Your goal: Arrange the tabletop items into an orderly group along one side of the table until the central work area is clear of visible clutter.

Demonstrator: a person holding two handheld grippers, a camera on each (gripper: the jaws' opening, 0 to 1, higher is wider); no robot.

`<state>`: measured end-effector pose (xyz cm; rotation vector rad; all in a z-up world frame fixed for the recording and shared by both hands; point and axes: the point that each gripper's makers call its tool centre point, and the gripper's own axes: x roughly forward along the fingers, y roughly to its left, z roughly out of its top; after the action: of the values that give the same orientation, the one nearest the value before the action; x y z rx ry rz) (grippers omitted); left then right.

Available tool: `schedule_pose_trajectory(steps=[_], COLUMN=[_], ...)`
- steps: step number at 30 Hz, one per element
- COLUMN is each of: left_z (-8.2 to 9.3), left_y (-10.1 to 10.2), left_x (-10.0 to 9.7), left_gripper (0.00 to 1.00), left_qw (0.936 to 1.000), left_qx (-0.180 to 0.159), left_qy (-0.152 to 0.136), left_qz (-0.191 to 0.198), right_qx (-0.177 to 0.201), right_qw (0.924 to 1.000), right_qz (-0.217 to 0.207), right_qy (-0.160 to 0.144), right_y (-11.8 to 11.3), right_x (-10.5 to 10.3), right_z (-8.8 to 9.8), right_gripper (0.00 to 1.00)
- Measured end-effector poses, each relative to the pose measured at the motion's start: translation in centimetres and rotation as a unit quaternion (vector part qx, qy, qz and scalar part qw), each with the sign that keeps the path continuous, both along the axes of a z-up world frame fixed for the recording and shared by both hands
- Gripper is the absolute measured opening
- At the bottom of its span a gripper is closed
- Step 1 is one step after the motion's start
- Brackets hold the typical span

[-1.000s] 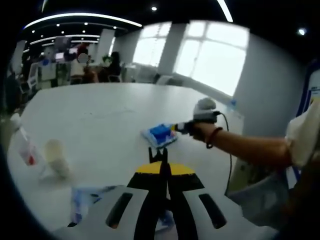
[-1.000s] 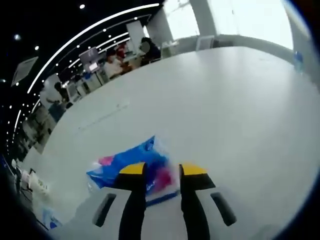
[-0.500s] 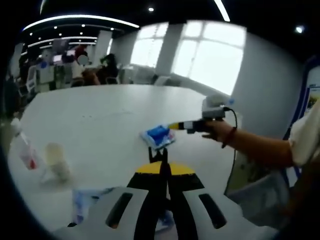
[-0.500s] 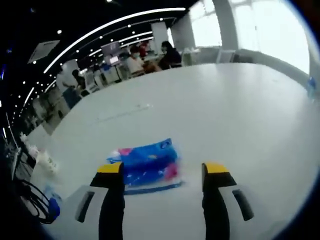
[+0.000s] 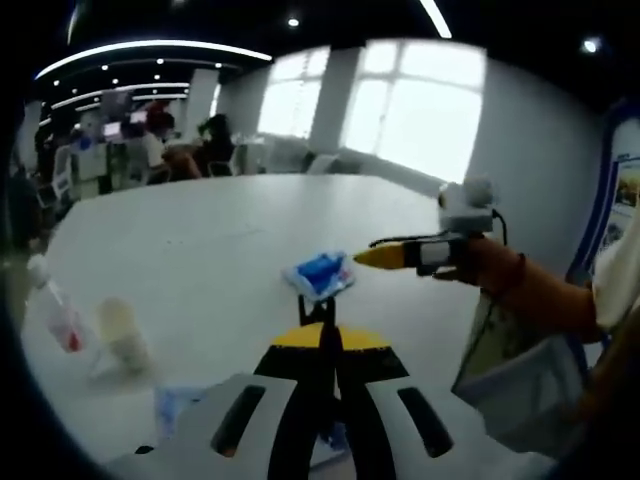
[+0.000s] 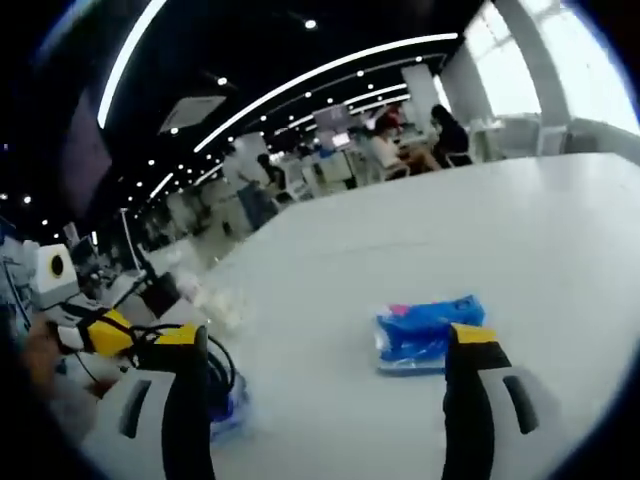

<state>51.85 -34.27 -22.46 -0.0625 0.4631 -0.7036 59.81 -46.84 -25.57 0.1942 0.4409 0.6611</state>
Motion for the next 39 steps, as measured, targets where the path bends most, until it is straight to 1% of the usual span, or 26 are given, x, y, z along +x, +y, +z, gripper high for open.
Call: schedule_pose_trajectory(steps=[1, 3, 4, 5, 6, 7, 9, 10, 13, 14, 16, 18, 19, 23, 26, 27, 30, 35, 38, 39], left_z=[0.0, 0.1, 0.2, 0.2, 0.4, 0.7, 0.8, 1.0, 1.3, 1.4, 1.6, 1.8, 1.9, 2.3, 2.5, 2.5, 2.6, 2.6, 2.3, 2.3], left_y=[0.0, -0.2, -0.3, -0.4, -0.6, -0.9, -1.0, -1.1, -1.6, -1.9, -2.2, -2.5, -2.6, -3.2, -3.4, -3.4, -3.5, -3.8, -3.9, -3.9], left_x=[0.0, -0.1, -0.2, -0.3, -0.4, -0.6, -0.7, -0.8, -1.1, -1.3, -1.7, -2.0, -2.1, -2.8, -3.0, -3.0, -3.2, -3.4, -3.5, -3.5], left_gripper=[0.00, 0.00, 0.00, 0.00, 0.00, 0.00, 0.00, 0.00, 0.00, 0.00, 0.00, 0.00, 0.00, 0.00, 0.00, 0.00, 0.00, 0.00, 0.00, 0.00], left_qw=[1.0000, 1.0000, 0.9999, 0.9999, 0.9998, 0.9995, 0.9994, 0.9993, 0.9987, 0.9984, 0.9978, 0.9970, 0.9967, 0.9947, 0.9938, 0.9937, 0.9930, 0.9920, 0.9921, 0.9921], left_qx=[0.000, 0.000, 0.000, -0.002, -0.012, -0.024, -0.025, -0.024, -0.030, -0.030, -0.030, -0.031, -0.032, -0.032, -0.026, -0.025, -0.025, -0.023, -0.021, -0.021], left_qy=[-0.001, -0.003, -0.006, -0.005, -0.003, -0.001, -0.005, -0.007, -0.011, -0.014, -0.018, -0.023, -0.025, -0.033, -0.040, -0.041, -0.045, -0.046, -0.044, -0.044], left_qz=[-0.002, -0.007, -0.011, -0.013, -0.016, -0.022, -0.025, -0.028, -0.040, -0.046, -0.056, -0.067, -0.071, -0.092, -0.100, -0.101, -0.106, -0.115, -0.116, -0.115], right_qx=[-0.006, -0.023, -0.025, -0.024, -0.028, -0.027, -0.036, -0.036, -0.032, -0.031, -0.032, -0.035, -0.035, -0.027, -0.033, -0.031, -0.029, -0.028, -0.036, -0.052], right_qw=[0.9999, 0.9990, 0.9988, 0.9981, 0.9972, 0.9970, 0.9953, 0.9951, 0.9924, 0.9912, 0.9903, 0.9877, 0.9875, 0.9844, 0.9817, 0.9802, 0.9808, 0.9802, 0.9769, 0.9757], right_qz=[0.011, 0.036, 0.040, 0.053, 0.068, 0.070, 0.088, 0.090, 0.116, 0.126, 0.133, 0.149, 0.150, 0.170, 0.181, 0.189, 0.188, 0.190, 0.202, 0.200], right_qy=[0.000, -0.014, -0.014, -0.018, -0.014, -0.016, -0.014, -0.015, -0.025, -0.026, -0.025, -0.032, -0.032, -0.037, -0.050, -0.052, -0.045, -0.048, -0.060, -0.074], right_y=[0.4, 1.2, 1.4, 2.0, 2.5, 2.7, 3.4, 3.5, 4.6, 5.0, 5.4, 5.9, 6.1, 6.9, 7.3, 7.4, 7.3, 7.2, 7.4, 7.2], right_x=[-0.5, -1.3, -1.6, -2.0, -2.6, -2.7, -3.4, -3.5, -4.3, -4.6, -4.9, -5.3, -5.4, -5.8, -6.1, -6.3, -6.4, -6.5, -6.9, -6.7], right_z=[-0.1, -0.1, -0.2, -0.1, -0.3, -0.4, -0.7, -0.7, -0.7, -0.8, -1.0, -1.0, -1.0, -0.7, -0.5, -0.4, -0.5, -0.5, -0.3, -0.3], right_gripper=[0.98, 0.99, 0.99, 0.99, 0.99, 0.99, 0.99, 0.99, 0.99, 0.99, 0.99, 0.98, 0.98, 0.94, 0.84, 0.78, 0.62, 0.49, 0.32, 0.30])
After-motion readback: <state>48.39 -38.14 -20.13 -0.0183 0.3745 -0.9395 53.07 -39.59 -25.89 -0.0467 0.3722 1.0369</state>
